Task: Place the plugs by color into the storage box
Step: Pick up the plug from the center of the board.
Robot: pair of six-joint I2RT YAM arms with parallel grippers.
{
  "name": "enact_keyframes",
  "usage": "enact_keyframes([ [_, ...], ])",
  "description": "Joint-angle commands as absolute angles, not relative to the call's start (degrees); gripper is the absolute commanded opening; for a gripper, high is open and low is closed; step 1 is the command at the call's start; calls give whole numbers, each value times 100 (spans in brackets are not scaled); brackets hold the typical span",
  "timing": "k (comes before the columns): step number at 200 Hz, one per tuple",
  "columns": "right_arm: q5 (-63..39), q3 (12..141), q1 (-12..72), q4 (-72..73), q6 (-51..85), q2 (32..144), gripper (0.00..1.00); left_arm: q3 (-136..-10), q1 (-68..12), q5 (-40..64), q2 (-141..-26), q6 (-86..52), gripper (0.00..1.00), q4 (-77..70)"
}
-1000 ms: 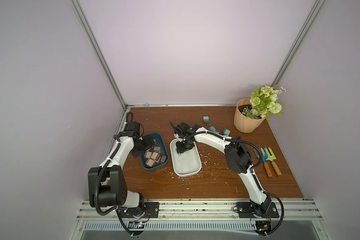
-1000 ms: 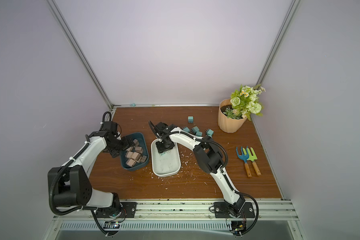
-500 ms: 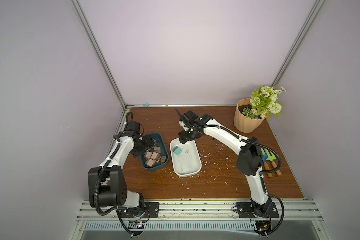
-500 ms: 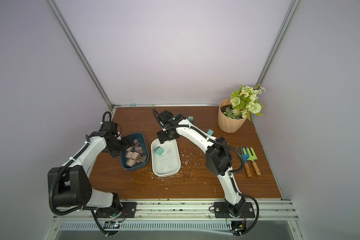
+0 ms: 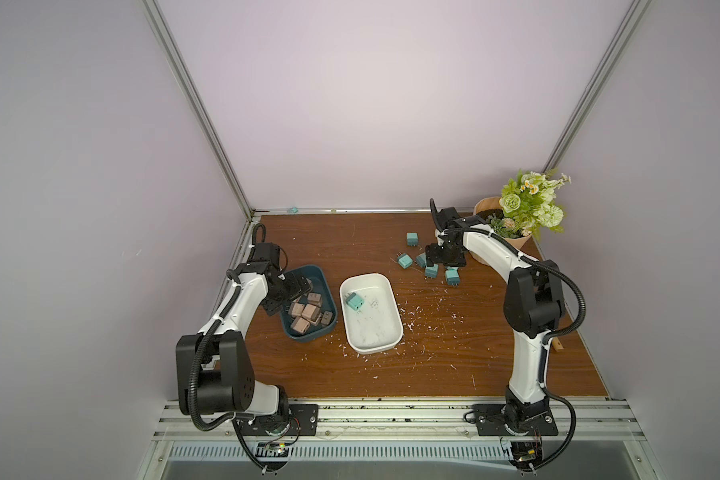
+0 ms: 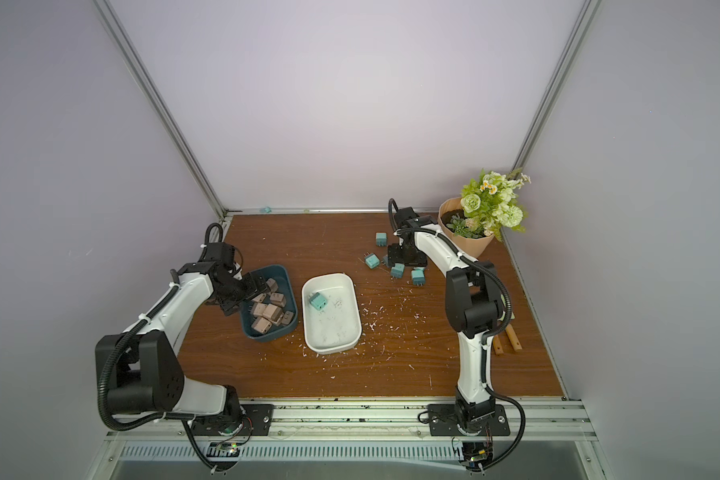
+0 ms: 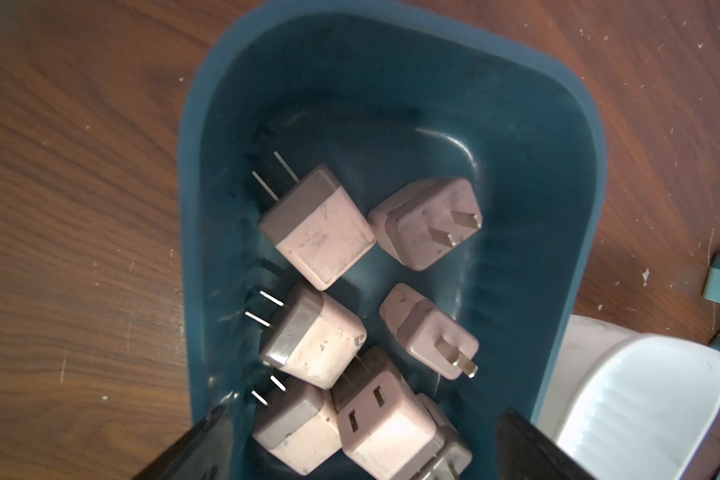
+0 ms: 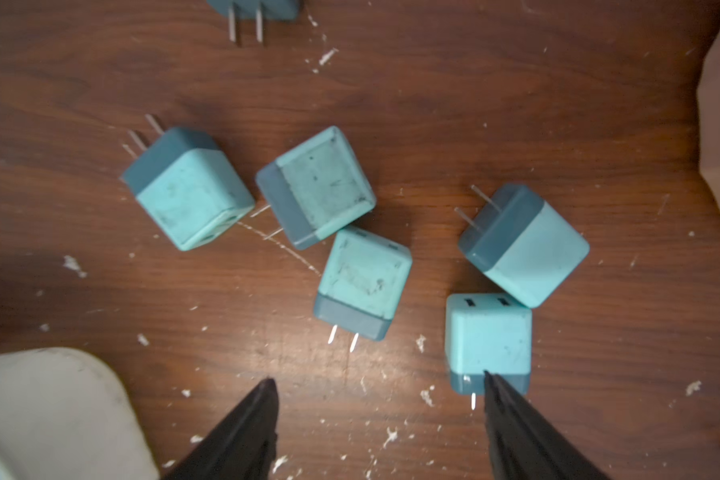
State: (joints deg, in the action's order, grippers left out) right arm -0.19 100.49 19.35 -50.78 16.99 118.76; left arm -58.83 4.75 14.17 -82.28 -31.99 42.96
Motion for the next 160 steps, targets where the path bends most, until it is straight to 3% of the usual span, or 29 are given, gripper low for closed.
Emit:
enact_keyframes([
  [1, -43, 10201, 1797, -4932, 1425, 11994, 80, -5848, 436, 1436, -8052, -3305, 100, 4359],
  [103, 105, 9761, 1494, -4666, 1209, 12119, 78, -5779, 437, 1457, -8023, -3354, 100, 4358],
  [160, 140, 9378, 1414, -4521, 1115, 11992, 70, -5906, 439, 1477, -8102, -3318, 99, 4357],
])
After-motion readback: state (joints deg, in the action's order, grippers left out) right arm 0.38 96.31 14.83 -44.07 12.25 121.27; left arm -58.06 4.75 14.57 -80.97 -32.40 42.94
